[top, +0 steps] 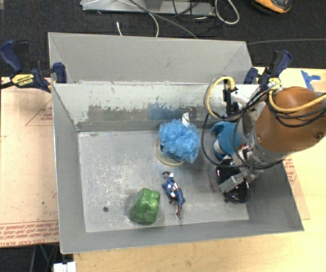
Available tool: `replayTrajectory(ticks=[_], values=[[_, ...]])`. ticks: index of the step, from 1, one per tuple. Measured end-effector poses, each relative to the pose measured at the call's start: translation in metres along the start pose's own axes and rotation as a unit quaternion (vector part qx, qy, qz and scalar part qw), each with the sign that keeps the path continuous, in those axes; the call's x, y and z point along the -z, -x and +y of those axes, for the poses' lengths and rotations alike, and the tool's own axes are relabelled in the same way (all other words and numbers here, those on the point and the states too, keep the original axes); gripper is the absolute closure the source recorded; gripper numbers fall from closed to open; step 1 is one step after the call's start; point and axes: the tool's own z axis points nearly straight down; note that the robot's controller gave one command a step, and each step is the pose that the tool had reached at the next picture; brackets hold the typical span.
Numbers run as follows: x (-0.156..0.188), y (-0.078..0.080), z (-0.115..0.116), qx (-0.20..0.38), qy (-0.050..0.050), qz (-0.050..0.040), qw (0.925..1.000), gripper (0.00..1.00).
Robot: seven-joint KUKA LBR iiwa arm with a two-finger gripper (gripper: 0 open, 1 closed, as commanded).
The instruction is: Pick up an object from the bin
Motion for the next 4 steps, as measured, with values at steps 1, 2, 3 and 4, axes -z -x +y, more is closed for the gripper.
replayTrajectory(ticks=[1, 2, 3, 4], values=[[0.0, 0.0, 0.0, 0.0, 0.0, -0.0001, 1.0, 1.0], [0.012, 0.003, 0.0, 0.001, 0.0, -0.0011, 1.0, 1.0], [0.019, 0.001, 0.001, -0.002, 0.0, 0.0004, 1.0, 1.0], [0.027, 0.002, 0.003, -0.003, 0.004, -0.0015, 1.0, 1.0]])
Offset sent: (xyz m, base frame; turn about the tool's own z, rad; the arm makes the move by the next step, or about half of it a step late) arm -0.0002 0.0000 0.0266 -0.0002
